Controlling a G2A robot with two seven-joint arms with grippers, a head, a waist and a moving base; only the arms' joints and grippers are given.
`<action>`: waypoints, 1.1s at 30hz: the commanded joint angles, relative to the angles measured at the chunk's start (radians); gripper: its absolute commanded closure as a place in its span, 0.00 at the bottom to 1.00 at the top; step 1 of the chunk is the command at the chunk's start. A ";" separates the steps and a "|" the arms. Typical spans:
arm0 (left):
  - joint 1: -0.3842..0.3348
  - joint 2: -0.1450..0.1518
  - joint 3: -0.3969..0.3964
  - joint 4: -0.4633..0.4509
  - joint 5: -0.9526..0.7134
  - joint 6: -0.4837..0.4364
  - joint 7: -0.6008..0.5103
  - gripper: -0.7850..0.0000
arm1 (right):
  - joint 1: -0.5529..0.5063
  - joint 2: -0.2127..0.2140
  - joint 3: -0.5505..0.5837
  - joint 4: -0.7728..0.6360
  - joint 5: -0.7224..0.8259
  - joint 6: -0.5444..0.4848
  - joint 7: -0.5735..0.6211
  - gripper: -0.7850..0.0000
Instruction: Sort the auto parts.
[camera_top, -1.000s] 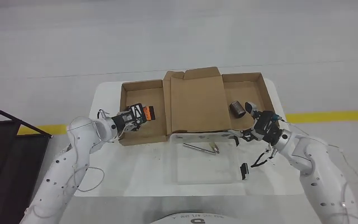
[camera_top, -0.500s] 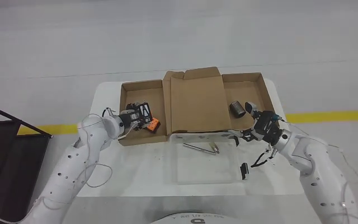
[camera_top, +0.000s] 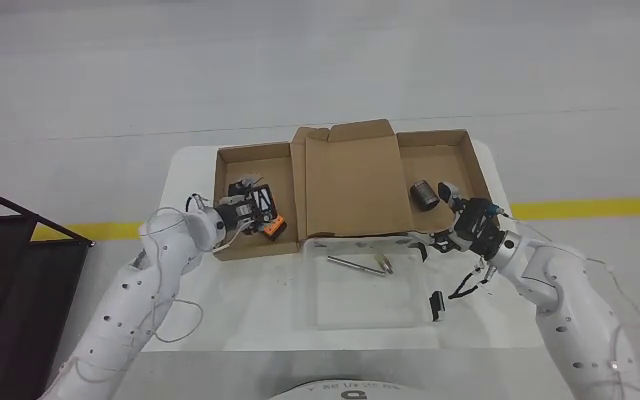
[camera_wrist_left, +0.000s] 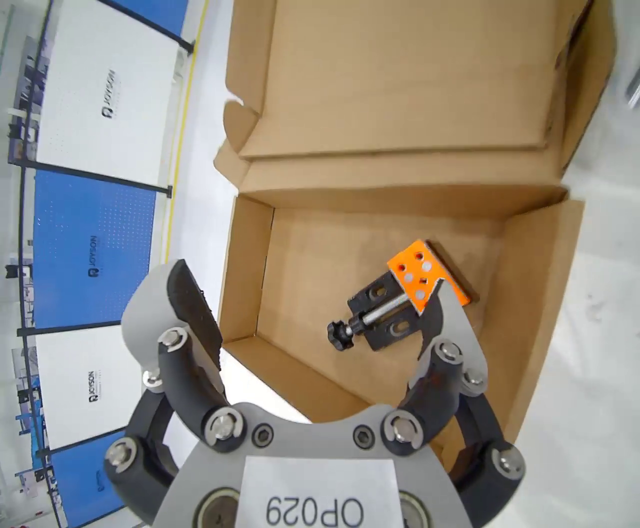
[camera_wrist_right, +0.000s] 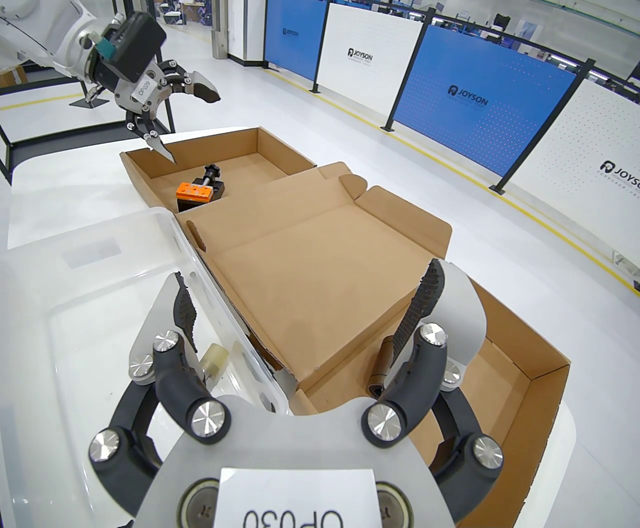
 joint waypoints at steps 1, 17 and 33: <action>0.027 0.007 -0.034 -0.024 -0.045 -0.026 0.121 0.00 | 0.000 0.000 0.000 0.000 -0.001 0.000 -0.001 0.00; 0.169 0.034 -0.223 0.114 -0.267 -0.106 0.613 0.00 | 0.019 0.010 -0.070 -0.055 0.034 -0.151 0.162 0.00; 0.169 0.034 -0.223 0.114 -0.267 -0.106 0.613 0.00 | -0.011 0.021 -0.090 -0.119 0.015 -0.208 0.167 0.55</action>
